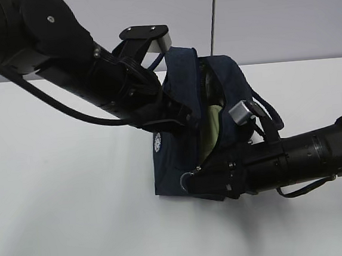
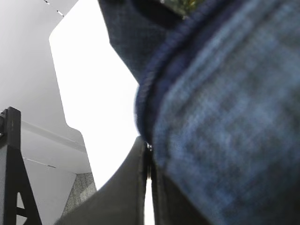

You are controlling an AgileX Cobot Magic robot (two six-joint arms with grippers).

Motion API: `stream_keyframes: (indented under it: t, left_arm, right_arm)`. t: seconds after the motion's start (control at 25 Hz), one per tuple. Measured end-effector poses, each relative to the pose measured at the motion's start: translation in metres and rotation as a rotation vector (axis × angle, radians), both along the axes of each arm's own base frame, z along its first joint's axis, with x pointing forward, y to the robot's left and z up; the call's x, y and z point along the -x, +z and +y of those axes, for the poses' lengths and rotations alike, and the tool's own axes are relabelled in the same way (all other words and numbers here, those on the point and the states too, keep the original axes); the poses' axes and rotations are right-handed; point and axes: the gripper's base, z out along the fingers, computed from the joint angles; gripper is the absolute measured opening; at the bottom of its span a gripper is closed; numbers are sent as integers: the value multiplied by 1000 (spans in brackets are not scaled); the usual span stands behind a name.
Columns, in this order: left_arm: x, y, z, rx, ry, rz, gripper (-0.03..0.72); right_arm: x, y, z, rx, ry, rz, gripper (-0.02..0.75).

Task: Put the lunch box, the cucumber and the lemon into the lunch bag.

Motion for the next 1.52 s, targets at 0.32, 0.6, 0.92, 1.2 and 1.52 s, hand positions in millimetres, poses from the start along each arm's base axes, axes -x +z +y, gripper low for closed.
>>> stream_keyframes:
  t: [0.32, 0.6, 0.92, 1.2, 1.52]
  left_arm:
    - [-1, -2, 0, -14, -7, -6, -4]
    - [-2, -8, -1, -24, -7, 3, -4]
    - [-2, -9, -1, -27, -8, 4, -4]
    - [-2, -9, -1, -27, -8, 4, -5]
    - [-2, -9, -1, -28, -8, 3, -5]
  right_arm:
    - [1, 3, 1, -40, 0, 37, 0]
    - [3, 4, 3, -74, 7, 65, 0]
    - [3, 5, 3, -86, 7, 84, 0]
    - [3, 5, 3, -94, -4, 115, 0]
    - [3, 10, 3, -112, -28, 166, 0]
